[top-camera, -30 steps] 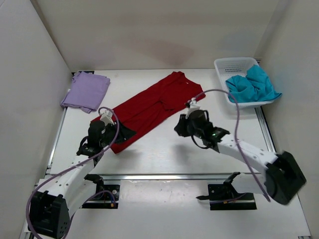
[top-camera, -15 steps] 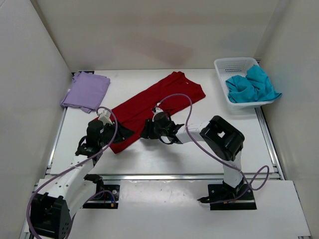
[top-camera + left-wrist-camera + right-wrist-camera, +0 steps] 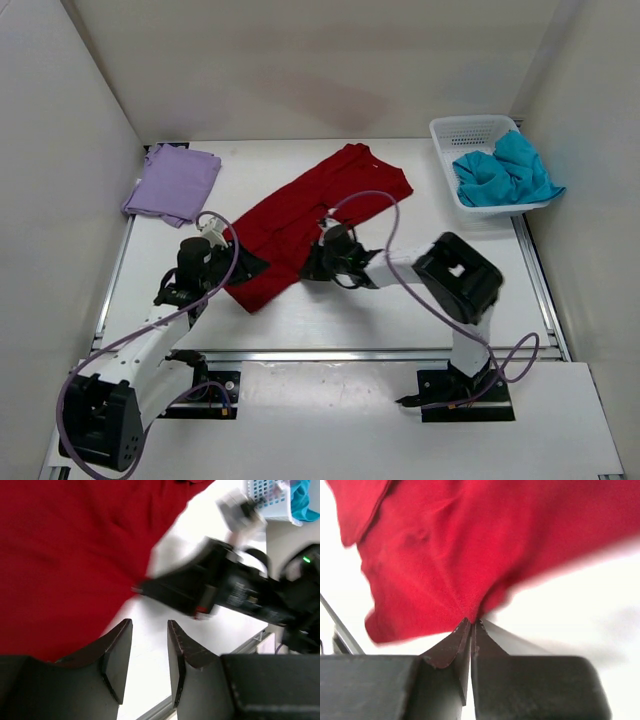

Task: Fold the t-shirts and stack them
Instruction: Rotate the tshirt 90 degrees

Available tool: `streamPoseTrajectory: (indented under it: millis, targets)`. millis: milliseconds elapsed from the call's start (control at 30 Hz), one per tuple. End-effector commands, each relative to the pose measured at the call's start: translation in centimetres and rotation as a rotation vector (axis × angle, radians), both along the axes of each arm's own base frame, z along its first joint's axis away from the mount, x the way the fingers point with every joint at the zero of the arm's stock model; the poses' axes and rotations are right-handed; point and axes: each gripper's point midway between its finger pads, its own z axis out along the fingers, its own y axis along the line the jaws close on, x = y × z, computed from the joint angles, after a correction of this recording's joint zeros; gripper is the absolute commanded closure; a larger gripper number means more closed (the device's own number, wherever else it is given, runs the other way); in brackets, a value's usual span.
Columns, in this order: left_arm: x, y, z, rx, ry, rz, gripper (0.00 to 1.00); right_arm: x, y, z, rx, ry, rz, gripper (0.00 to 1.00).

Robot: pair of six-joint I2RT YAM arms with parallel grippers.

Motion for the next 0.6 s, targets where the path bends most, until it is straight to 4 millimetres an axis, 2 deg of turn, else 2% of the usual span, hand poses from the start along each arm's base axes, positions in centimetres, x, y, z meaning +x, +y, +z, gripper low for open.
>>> streamPoseTrajectory:
  millis: [0, 33, 67, 100, 133, 200, 233, 267, 300, 367, 400, 433, 500, 567]
  targets:
    - [0.6, -0.6, 1.1, 0.027, -0.041, -0.019, 0.56, -0.4, -8.3, -0.2, -0.091, 0.001, -0.084, 1.0]
    - [0.8, -0.9, 1.1, 0.033, -0.045, -0.02, 0.55, 0.2, -10.3, 1.4, -0.076, -0.022, -0.117, 1.0]
    - [0.6, -1.4, 0.6, 0.043, -0.035, -0.033, 0.55, -1.5, -12.4, -0.2, -0.103, 0.022, -0.098, 0.99]
    - [0.4, -2.1, 0.3, 0.045, -0.025, -0.049, 0.55, -2.5, -14.8, -0.2, -0.105, 0.051, -0.106, 1.0]
    - [-0.2, -2.8, -0.7, 0.055, 0.001, -0.08, 0.56, -2.0, -16.8, 0.6, -0.095, 0.047, -0.146, 1.0]
    - [-0.4, -4.0, -1.0, 0.051, 0.012, -0.118, 0.55, -4.3, -19.7, -0.5, -0.098, 0.107, -0.139, 0.99]
    - [-0.7, -4.6, -1.5, 0.062, 0.024, -0.14, 0.55, -4.7, -21.1, -0.4, -0.097, 0.109, -0.16, 0.94]
    - [-0.8, -4.6, -1.9, 0.076, 0.031, -0.143, 0.54, -4.7, -21.7, 0.4, -0.079, 0.092, -0.171, 0.9]
    - [-1.1, -4.7, -2.7, 0.098, 0.046, -0.154, 0.54, -4.8, -22.4, 0.3, -0.084, 0.09, -0.191, 0.83]
    - [-1.6, -4.4, -4.0, 0.117, 0.077, -0.156, 0.52, -4.0, -24.0, 1.7, -0.078, 0.03, -0.255, 0.68]
    - [-1.6, -4.1, -4.6, 0.135, 0.084, -0.147, 0.51, -3.4, -24.4, 2.3, -0.074, 0.013, -0.282, 0.65]
    - [-2.0, -4.0, -5.3, 0.15, 0.098, -0.151, 0.5, -1.9, -25.2, 3.3, -0.065, -0.027, -0.321, 0.61]
    - [-2.2, -4.0, -6.0, 0.181, 0.105, -0.157, 0.49, 0.5, -25.5, 4.9, -0.053, -0.073, -0.354, 0.61]
    - [-3.0, -4.2, -7.1, 0.197, 0.132, -0.182, 0.49, 4.7, -25.2, 6.7, -0.049, -0.144, -0.364, 0.59]
